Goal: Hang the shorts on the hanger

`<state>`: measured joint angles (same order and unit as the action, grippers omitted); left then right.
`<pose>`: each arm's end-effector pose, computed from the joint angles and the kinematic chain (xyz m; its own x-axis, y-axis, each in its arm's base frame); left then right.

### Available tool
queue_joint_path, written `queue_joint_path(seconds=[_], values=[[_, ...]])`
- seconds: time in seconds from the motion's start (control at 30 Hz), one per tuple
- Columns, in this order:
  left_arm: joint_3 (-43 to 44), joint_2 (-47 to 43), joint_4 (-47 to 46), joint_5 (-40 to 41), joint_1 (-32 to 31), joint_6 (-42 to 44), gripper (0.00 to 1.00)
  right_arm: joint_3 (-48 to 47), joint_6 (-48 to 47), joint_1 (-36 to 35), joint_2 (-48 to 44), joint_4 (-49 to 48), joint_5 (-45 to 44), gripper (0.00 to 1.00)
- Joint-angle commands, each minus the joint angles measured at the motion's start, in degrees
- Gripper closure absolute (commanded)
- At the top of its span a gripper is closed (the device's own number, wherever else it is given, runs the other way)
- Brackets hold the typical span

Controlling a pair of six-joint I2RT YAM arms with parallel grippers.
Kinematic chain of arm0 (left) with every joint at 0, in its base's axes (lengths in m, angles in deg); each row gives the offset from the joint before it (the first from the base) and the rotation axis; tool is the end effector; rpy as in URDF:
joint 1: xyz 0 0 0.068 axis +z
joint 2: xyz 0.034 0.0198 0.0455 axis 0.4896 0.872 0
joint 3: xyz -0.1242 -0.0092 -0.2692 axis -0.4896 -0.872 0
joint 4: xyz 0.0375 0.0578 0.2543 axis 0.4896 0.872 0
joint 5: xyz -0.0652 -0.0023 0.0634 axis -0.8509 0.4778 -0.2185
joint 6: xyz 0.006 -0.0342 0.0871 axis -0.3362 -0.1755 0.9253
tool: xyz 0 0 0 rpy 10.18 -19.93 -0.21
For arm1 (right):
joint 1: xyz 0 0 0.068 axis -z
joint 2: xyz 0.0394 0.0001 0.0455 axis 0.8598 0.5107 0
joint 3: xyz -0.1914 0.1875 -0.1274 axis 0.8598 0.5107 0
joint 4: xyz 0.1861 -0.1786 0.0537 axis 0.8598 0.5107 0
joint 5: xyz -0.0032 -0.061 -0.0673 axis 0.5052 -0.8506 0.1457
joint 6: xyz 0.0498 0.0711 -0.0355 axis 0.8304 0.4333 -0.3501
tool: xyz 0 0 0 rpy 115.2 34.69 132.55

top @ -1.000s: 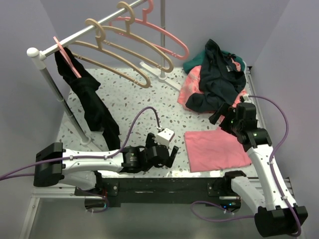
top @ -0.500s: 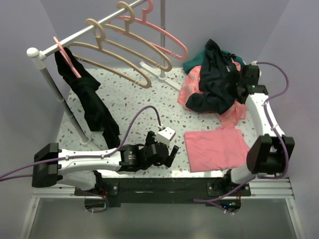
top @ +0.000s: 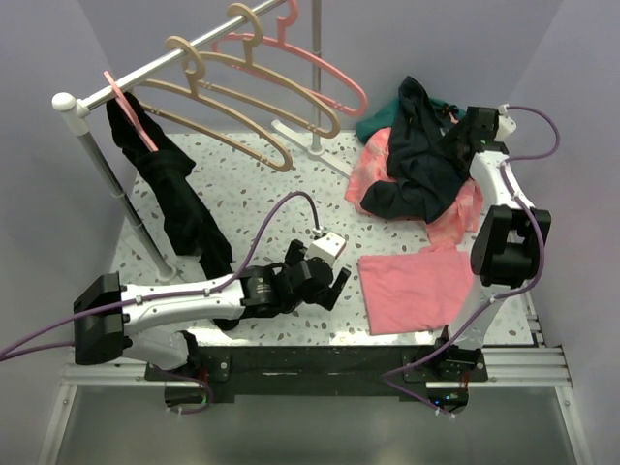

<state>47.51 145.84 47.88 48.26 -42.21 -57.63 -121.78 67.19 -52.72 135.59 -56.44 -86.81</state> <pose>0.1387 -0.2831 0.2517 -0.5334 0.2763 -0.7995 0.5166 0.8548 -0.0492 0.4841 -0.0814 0.2812 -0.2739 0.6320 -0.7249 0.6577 0.6731 0.3383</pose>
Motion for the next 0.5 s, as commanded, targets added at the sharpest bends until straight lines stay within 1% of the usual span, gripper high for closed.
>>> queue_joint_path(seconds=[0.0, 0.03, 0.13, 0.17, 0.23, 0.27, 0.3, 0.33, 0.37, 0.47], values=[[1.9, -0.2, -0.1, -0.8, 1.0, 1.6, 0.0, -4.6, 1.9, 0.4, 2.7, -5.1, -7.4, 0.09], [1.9, -0.2, 0.1, -0.7, 1.2, 1.6, 0.0, -4.7, 1.9, 0.3, 3.7, -5.2, -8.0, 0.1], [2.0, -0.3, 0.4, -0.8, 1.8, 1.6, 0.0, -5.3, 1.0, 0.4, 4.4, -5.9, -9.9, 0.19], [2.2, -0.2, 0.5, -0.8, 1.9, 1.6, 0.0, -5.5, 0.7, 0.3, 4.5, -5.9, -10.1, 0.34], [2.3, -0.3, 0.9, -0.8, 2.1, 1.5, 0.0, -5.6, -0.6, 0.4, 4.2, -6.5, -10.1, 0.54], [2.4, -0.4, 1.1, -0.7, 2.1, 1.3, 0.0, -5.7, -0.8, 0.4, 3.4, -6.5, -10.1, 0.76], [2.4, -0.4, 1.3, -0.6, 2.2, 1.2, 0.0, -5.5, -1.3, 0.3, 2.7, -6.5, -10.2, 0.88], [2.6, -0.5, 1.3, -0.6, 2.3, 0.9, 0.0, -5.5, -1.6, 0.2, 2.2, -6.5, -9.7, 0.96], [2.6, -0.5, 1.8, -0.6, 2.4, 0.6, 0.0, -5.2, -1.9, 0.0, 1.3, -6.2, -9.5, 1.0], [3.1, -1.3, 2.7, -0.5, 2.7, -0.3, 0.0, -2.1, -3.2, -2.5, -4.3, -6.8, -11.6, 1.0]])
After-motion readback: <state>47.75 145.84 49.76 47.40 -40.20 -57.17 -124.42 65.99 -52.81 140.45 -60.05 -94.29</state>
